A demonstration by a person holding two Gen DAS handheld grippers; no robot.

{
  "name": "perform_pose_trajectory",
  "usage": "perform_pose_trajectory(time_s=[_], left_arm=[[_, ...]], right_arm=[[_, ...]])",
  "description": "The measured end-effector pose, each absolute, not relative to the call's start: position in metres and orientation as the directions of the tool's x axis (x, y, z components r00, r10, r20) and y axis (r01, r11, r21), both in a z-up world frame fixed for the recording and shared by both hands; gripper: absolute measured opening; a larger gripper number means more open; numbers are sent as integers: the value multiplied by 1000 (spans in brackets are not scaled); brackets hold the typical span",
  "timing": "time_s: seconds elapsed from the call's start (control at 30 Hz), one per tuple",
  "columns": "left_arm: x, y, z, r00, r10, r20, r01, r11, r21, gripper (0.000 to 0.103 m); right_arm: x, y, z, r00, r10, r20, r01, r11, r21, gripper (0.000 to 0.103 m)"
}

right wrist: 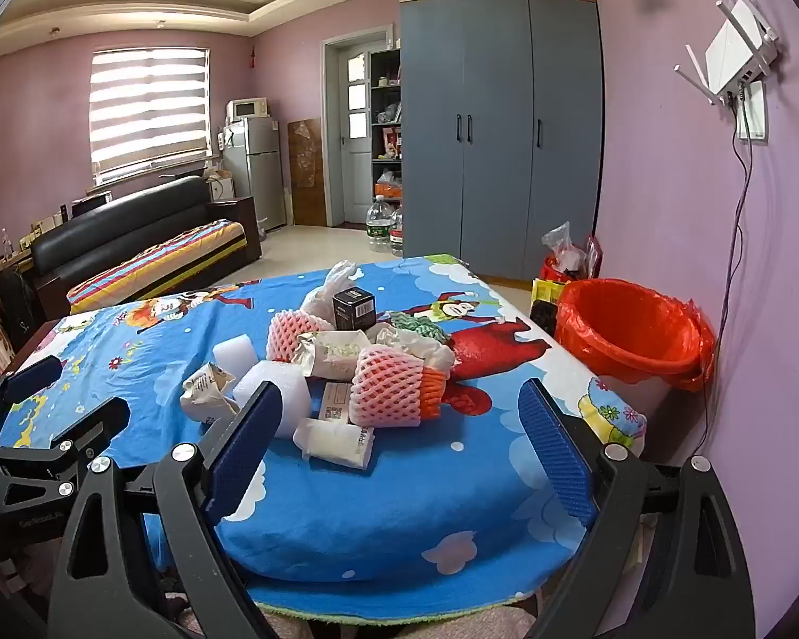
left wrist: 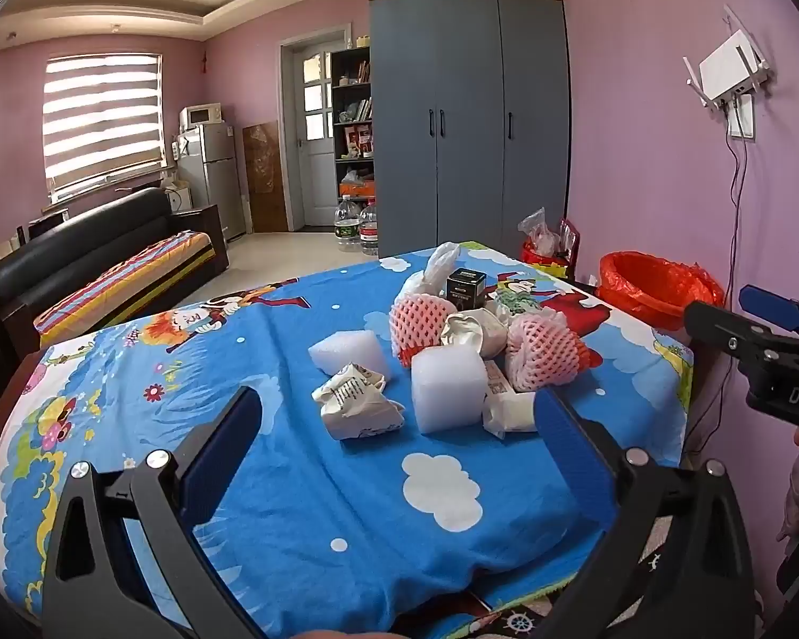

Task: Collect trash

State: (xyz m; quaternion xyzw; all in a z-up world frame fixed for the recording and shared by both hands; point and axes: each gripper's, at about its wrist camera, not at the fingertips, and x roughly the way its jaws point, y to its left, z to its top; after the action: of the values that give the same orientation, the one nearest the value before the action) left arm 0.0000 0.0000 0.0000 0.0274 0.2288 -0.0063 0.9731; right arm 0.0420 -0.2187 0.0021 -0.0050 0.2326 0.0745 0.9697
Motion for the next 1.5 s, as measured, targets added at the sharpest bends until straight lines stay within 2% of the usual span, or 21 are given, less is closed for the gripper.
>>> perform_pose_trajectory(time_s=[1.5], left_arm=[[0,0,0,894,-9,-448,28,999,36,99]], right_arm=[[44,-216,-3,881,147,-449,-148,988,32,85]])
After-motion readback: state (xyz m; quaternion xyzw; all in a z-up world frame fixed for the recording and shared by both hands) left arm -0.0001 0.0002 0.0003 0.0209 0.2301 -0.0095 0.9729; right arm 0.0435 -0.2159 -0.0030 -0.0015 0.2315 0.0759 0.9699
